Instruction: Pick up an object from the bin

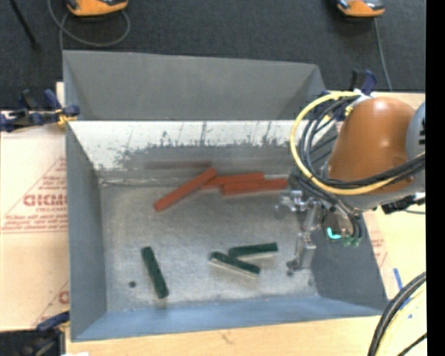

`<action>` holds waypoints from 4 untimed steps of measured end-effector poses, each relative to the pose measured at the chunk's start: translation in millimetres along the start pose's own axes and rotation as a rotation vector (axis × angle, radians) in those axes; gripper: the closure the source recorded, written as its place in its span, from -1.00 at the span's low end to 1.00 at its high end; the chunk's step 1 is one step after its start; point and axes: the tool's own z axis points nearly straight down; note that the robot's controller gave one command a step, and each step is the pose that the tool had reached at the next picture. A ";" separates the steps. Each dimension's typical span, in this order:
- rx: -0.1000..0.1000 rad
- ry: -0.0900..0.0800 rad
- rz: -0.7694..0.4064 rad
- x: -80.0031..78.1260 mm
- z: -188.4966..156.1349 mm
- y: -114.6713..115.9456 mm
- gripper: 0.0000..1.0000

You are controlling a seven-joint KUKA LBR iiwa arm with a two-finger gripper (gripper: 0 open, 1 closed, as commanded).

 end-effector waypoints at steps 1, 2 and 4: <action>0.001 -0.003 0.005 -7.2 124.5 -4.7 -1.00; 0.002 -0.009 0.002 -8.9 120.1 -4.9 1.00; 0.002 -0.010 -0.150 -76.1 119.3 -11.9 1.00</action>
Offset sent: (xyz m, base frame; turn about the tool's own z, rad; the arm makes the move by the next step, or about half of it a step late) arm 0.0069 -0.0041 -0.1212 0.0053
